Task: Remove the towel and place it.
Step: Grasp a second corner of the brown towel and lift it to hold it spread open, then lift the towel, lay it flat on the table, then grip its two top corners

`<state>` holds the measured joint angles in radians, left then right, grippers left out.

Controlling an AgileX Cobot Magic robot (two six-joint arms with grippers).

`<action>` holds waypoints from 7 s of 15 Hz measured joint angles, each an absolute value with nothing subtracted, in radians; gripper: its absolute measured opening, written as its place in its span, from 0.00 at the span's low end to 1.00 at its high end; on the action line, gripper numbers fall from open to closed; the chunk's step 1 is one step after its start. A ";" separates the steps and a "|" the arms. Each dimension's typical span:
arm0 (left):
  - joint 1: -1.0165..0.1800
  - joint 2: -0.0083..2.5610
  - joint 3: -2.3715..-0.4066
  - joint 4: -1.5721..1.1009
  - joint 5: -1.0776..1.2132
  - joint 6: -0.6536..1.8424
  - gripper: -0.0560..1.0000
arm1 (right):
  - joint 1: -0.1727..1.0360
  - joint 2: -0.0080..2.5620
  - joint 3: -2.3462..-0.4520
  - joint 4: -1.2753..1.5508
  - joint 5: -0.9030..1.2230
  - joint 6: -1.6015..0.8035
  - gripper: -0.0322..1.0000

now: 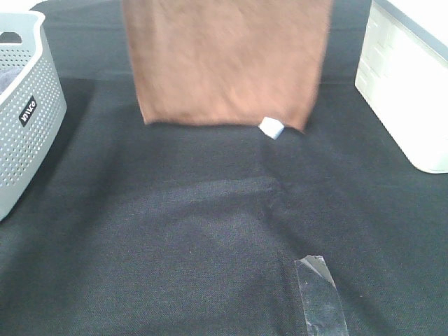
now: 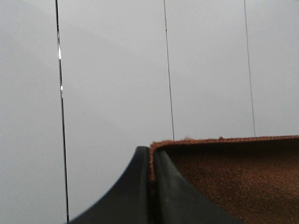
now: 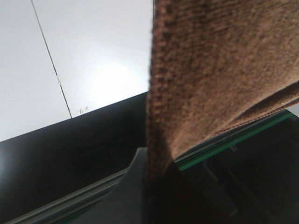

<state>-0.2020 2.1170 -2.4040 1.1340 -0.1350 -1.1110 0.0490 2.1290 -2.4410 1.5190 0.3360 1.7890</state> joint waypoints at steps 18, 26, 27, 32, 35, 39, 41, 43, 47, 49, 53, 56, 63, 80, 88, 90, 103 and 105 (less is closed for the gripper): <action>-0.106 2.258 -2.518 0.957 -0.307 -0.871 0.05 | 0.066 2.321 -2.721 1.493 0.323 1.716 0.03; -0.061 2.279 -2.519 0.948 -0.479 -0.850 0.05 | 0.067 2.352 -2.728 1.518 0.307 1.663 0.03; -0.054 2.279 -2.521 0.924 -0.510 -0.841 0.05 | 0.067 2.352 -2.745 1.518 0.307 1.662 0.03; -0.052 2.282 -2.541 0.809 -0.528 -0.749 0.05 | 0.068 2.353 -2.806 1.518 0.310 1.660 0.03; -0.043 2.310 -2.510 0.859 -0.529 -0.915 0.05 | 0.067 2.368 -2.806 1.518 0.342 1.658 0.03; -0.032 2.286 -2.402 1.290 -0.557 -1.298 0.05 | 0.052 2.378 -2.784 1.512 0.338 1.615 0.03; -0.027 2.265 -2.393 1.481 -0.553 -1.461 0.05 | 0.047 2.378 -2.733 1.513 0.345 1.609 0.03; -0.020 2.265 -2.385 1.615 -0.538 -1.596 0.05 | 0.039 2.385 -2.712 1.516 0.408 1.608 0.03; -0.021 2.204 -2.237 1.737 -0.525 -1.697 0.05 | 0.002 2.385 -2.636 1.514 0.512 1.608 0.03; -0.038 2.136 -2.106 1.740 -0.461 -1.656 0.05 | -0.011 2.386 -2.612 1.499 0.576 1.608 0.03; -0.091 2.052 -1.869 1.702 -0.411 -1.528 0.05 | -0.030 2.385 -2.554 1.310 0.567 1.806 0.03; -0.146 2.016 -1.768 1.677 -0.316 -1.472 0.05 | -0.035 2.372 -2.529 1.012 0.599 2.122 0.03; -0.198 1.807 -1.502 1.662 -0.244 -1.465 0.05 | -0.043 2.066 -2.280 0.604 0.937 2.340 0.03; -0.622 1.253 -0.656 1.412 0.124 -1.442 0.05 | -0.063 1.100 -0.744 0.627 0.783 1.975 0.03; -1.135 1.155 -0.538 0.811 0.494 -1.170 0.05 | -0.064 0.983 -0.735 0.379 1.181 1.921 0.03; -1.250 1.155 -0.538 0.698 0.554 -1.144 0.05 | -0.064 0.920 -0.706 0.343 1.200 1.921 0.03; -1.541 1.154 -0.503 0.275 0.734 -0.979 0.05 | 0.200 0.775 -0.445 0.352 1.214 1.879 0.03; -1.541 1.154 -0.503 0.183 0.734 -0.904 0.05 | 0.242 0.775 -0.445 0.344 1.214 1.879 0.03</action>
<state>-1.5410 1.1540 -0.5030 0.1830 0.7340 -0.9040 0.2420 0.7750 -0.4450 0.3440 1.2140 1.8790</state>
